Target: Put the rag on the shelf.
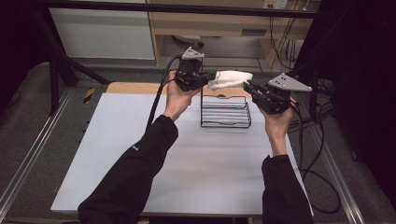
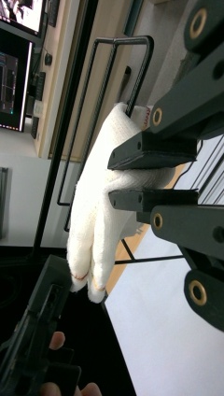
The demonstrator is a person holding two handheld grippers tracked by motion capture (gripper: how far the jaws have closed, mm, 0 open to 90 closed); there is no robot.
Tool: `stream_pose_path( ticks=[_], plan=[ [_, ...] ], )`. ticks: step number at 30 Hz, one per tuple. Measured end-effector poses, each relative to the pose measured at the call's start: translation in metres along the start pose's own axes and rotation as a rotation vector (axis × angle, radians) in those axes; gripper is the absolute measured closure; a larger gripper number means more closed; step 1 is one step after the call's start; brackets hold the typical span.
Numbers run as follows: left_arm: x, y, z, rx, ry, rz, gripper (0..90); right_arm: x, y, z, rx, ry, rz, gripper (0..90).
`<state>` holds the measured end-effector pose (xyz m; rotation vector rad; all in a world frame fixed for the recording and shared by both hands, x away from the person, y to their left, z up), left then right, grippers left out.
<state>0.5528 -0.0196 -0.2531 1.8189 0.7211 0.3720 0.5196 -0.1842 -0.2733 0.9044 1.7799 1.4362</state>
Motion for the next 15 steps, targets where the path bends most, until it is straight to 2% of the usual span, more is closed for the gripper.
stream_pose_path(
  ticks=[4, 11, 14, 15],
  plan=[
    [-0.001, -0.006, 0.002, 0.007, 0.010, 0.016, 89.4, 0.001, 0.001, -0.002, 0.011, 0.008, -0.003, 75.7],
    [-0.001, -0.013, 0.006, 0.008, 0.011, 0.013, 89.4, 0.005, 0.008, -0.009, 0.008, 0.020, -0.008, 64.4],
    [-0.001, -0.019, 0.008, 0.020, 0.014, 0.018, 89.4, 0.008, 0.013, -0.011, -0.004, 0.037, 0.011, 65.0],
    [0.000, -0.021, 0.009, 0.022, 0.015, 0.019, 89.4, 0.008, 0.013, -0.010, 0.001, 0.037, 0.012, 68.5]
  ],
)
Point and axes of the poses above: each handheld gripper's, and its own axes: z roughly forward along the jaws, y roughly out of its top, x roughly to its left, the point moved 8 cm from there along z, roughly forward along the jaws, and after that the axes turned 2 degrees about -y, right-handed, at the moved point
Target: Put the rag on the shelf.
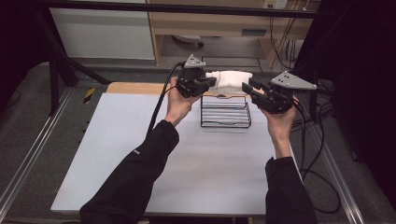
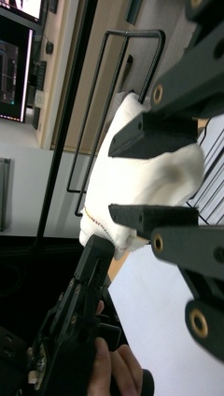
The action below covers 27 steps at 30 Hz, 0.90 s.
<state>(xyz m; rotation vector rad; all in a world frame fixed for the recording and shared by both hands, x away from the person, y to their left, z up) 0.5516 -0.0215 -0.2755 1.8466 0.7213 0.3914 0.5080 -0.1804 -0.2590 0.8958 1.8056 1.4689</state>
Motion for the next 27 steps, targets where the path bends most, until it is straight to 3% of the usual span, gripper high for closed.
stream_pose_path(
  ticks=[3, 7, 11, 18, 27],
  plan=[
    [0.001, -0.006, 0.002, 0.008, 0.001, 0.003, 89.4, 0.001, -0.004, 0.006, 0.045, -0.002, 0.009, 80.2],
    [0.003, -0.012, 0.005, 0.012, -0.001, 0.003, 89.4, -0.002, -0.017, 0.018, 0.110, -0.024, 0.024, 87.1],
    [0.004, -0.015, 0.008, 0.011, 0.008, 0.009, 89.4, -0.008, -0.028, 0.025, 0.126, -0.049, 0.054, 88.0],
    [0.008, -0.018, 0.014, 0.007, 0.024, 0.001, 89.4, -0.017, -0.036, 0.032, 0.130, -0.084, 0.063, 88.0],
    [0.004, -0.019, 0.006, 0.007, 0.011, 0.023, 88.8, -0.012, -0.030, 0.025, 0.102, -0.057, 0.057, 78.0]
  ],
)
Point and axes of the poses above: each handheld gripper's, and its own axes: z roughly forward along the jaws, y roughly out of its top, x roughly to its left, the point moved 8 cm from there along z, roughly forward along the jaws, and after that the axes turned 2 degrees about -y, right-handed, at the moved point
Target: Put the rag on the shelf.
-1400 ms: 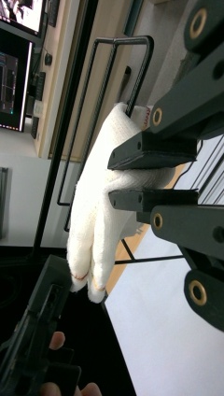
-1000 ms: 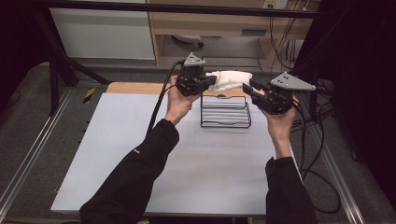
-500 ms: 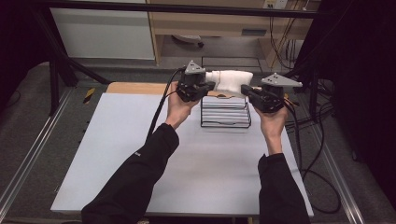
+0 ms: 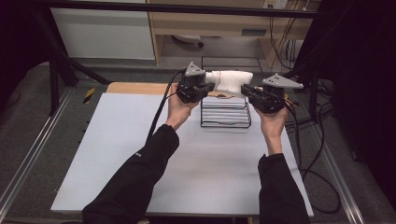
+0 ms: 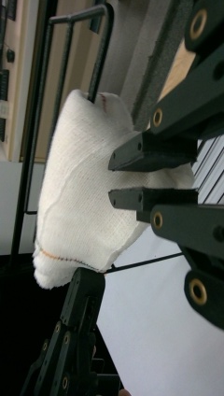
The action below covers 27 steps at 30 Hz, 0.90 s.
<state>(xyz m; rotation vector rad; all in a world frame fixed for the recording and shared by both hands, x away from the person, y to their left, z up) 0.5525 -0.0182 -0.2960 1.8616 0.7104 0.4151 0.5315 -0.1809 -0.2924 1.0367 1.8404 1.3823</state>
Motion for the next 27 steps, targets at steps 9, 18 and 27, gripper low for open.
stream_pose_path(
  ticks=[9, 18, 27],
  plan=[
    [-0.006, -0.008, -0.027, 0.013, -0.025, 0.035, 69.5, 0.010, 0.008, -0.021, 0.003, 0.045, 0.003, 47.1],
    [0.002, -0.050, -0.054, 0.055, -0.042, 0.030, 35.9, 0.022, -0.017, -0.030, 0.082, 0.097, 0.024, 13.6],
    [0.022, -0.120, -0.087, 0.123, 0.013, 0.013, 12.0, 0.025, -0.055, -0.035, 0.114, 0.136, 0.078, 3.0]
  ],
)
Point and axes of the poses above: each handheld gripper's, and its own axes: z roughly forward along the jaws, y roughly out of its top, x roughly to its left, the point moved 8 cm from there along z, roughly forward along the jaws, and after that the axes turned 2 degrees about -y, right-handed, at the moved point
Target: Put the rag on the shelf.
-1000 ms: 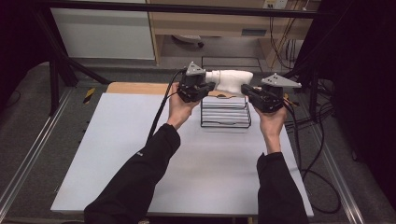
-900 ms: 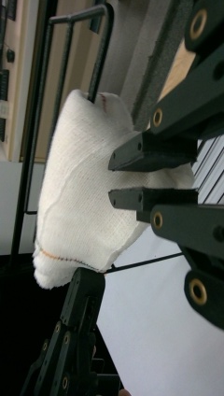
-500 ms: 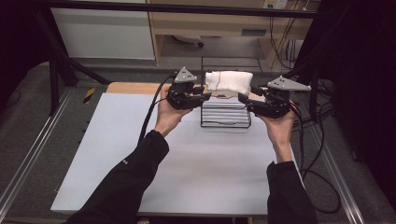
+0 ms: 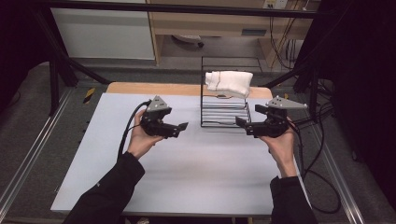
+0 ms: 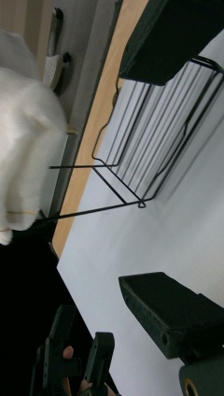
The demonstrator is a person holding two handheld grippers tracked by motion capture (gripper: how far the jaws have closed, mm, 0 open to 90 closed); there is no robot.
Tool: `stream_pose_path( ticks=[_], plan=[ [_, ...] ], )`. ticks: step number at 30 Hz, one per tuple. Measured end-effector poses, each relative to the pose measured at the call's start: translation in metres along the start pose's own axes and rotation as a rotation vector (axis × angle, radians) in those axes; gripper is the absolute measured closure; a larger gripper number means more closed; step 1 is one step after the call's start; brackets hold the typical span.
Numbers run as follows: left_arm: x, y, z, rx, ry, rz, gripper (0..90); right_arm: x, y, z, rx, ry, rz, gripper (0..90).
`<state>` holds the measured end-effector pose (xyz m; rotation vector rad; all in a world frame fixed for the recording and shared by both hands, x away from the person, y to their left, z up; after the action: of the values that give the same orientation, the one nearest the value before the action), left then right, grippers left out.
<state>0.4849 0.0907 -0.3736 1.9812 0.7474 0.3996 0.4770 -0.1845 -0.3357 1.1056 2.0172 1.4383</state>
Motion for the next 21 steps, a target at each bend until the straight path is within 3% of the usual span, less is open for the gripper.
stream_pose_path(
  ticks=[8, 13, 21],
  plan=[
    [0.015, -0.059, -0.028, 0.040, 0.022, -0.045, 8.6, 0.004, -0.038, -0.001, 0.033, 0.032, -0.001, 0.4],
    [0.023, -0.089, -0.047, 0.045, 0.038, -0.071, 8.6, 0.008, -0.061, -0.004, 0.041, 0.054, 0.008, 0.3],
    [0.030, -0.131, -0.070, 0.058, 0.052, -0.105, 8.6, 0.006, -0.103, -0.007, 0.104, 0.070, 0.016, 0.2]
  ],
)
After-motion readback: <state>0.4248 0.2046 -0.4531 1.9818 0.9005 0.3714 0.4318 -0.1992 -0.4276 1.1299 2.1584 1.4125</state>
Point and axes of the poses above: each handheld gripper's, and its own axes: z roughly forward along the jaws, y roughly out of its top, x roughly to its left, the point moved 8 cm from there along z, roughly forward along the jaws, and after that the axes turned 2 degrees about -y, right-handed, at the moved point
